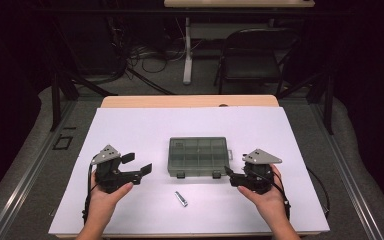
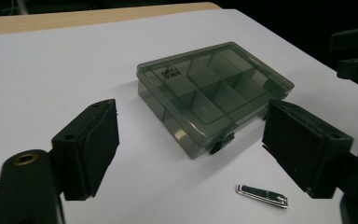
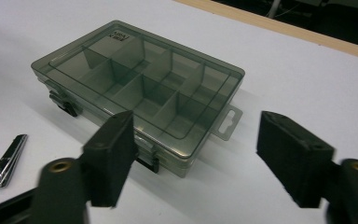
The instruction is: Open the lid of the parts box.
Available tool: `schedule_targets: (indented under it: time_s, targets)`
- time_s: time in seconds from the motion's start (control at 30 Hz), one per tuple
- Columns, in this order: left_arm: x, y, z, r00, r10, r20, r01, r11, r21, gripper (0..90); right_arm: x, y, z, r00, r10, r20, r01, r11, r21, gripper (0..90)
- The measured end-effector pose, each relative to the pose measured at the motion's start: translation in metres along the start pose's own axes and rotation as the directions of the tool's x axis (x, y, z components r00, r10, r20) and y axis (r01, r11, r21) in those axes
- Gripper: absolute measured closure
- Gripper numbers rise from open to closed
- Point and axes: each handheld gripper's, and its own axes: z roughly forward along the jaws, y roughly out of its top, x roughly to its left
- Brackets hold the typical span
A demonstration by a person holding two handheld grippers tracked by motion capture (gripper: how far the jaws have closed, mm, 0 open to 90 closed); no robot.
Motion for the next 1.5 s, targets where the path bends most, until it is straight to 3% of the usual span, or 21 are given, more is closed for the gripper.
schedule_targets:
  time_s: [0.07, 0.1, 0.27, 0.4, 0.53, 0.57, 0.6, 0.63, 0.7, 0.87, 0.97, 1.2, 1.5]
  targets:
    - [-0.003, 0.001, 0.004, 0.9997, 0.017, -0.016, -0.017, 0.9998, 0.006, 28.7, 0.001, 0.000, 0.003, 1.0000, 0.000, 0.001, 0.000, 1.000, -0.006, 35.7]
    - [-0.005, 0.001, 0.007, 0.9995, 0.020, -0.026, -0.020, 0.9998, 0.002, 38.6, 0.002, -0.001, 0.005, 0.9998, -0.016, 0.007, 0.016, 1.000, -0.014, 39.6]
    - [-0.009, 0.002, 0.022, 0.9990, 0.038, -0.024, -0.037, 0.9989, 0.027, 43.2, 0.001, -0.003, 0.009, 1.0000, -0.002, 0.003, 0.003, 1.000, -0.031, 44.9]
    - [-0.014, -0.002, 0.033, 0.9990, 0.045, -0.006, -0.044, 0.9969, 0.065, 48.5, 0.000, -0.006, 0.012, 0.9998, 0.015, -0.010, -0.015, 1.000, -0.006, 50.7]
    - [-0.018, -0.011, 0.042, 0.9985, 0.054, -0.008, -0.053, 0.9955, 0.079, 55.3, 0.001, -0.013, 0.011, 0.9998, -0.004, -0.017, 0.004, 0.999, -0.043, 60.5]
    - [-0.019, -0.013, 0.043, 0.9987, 0.050, 0.000, -0.050, 0.9957, 0.077, 60.1, 0.001, -0.016, 0.010, 0.9998, -0.007, -0.021, 0.006, 0.999, -0.051, 65.9]
    - [-0.019, -0.015, 0.044, 0.9990, 0.045, 0.006, -0.045, 0.9962, 0.074, 60.1, 0.001, -0.016, 0.010, 0.9998, -0.007, -0.021, 0.006, 0.999, -0.051, 65.9]
    - [-0.020, -0.016, 0.045, 0.9991, 0.041, 0.009, -0.042, 0.9963, 0.075, 67.3, 0.000, -0.019, 0.008, 0.9998, 0.001, -0.019, -0.002, 0.999, -0.052, 70.3]
    - [-0.022, -0.020, 0.048, 0.9989, 0.044, 0.015, -0.045, 0.9952, 0.087, 70.0, -0.001, -0.020, 0.007, 0.9999, 0.007, -0.012, -0.007, 0.999, -0.050, 72.0]
    - [-0.023, -0.026, 0.055, 0.9992, 0.038, 0.009, -0.039, 0.9924, 0.117, 83.5, -0.002, -0.033, 0.013, 0.9975, 0.066, -0.024, -0.067, 0.997, -0.028, 86.1]
    - [-0.024, -0.030, 0.060, 0.9991, 0.042, 0.006, -0.043, 0.9896, 0.137, 89.0, 0.003, -0.037, 0.020, 0.9986, 0.048, -0.022, -0.048, 0.999, -0.006, 90.0]
    - [-0.026, -0.035, 0.071, 0.9991, 0.038, 0.017, -0.040, 0.9825, 0.182, 90.0, 0.017, -0.039, 0.034, 0.9996, -0.001, -0.028, 0.002, 1.000, 0.031, 90.0]
    - [-0.033, -0.039, 0.086, 0.9989, 0.041, 0.022, -0.045, 0.9752, 0.217, 90.0, 0.020, -0.042, 0.045, 0.9991, -0.004, -0.042, 0.007, 0.998, 0.064, 90.0]
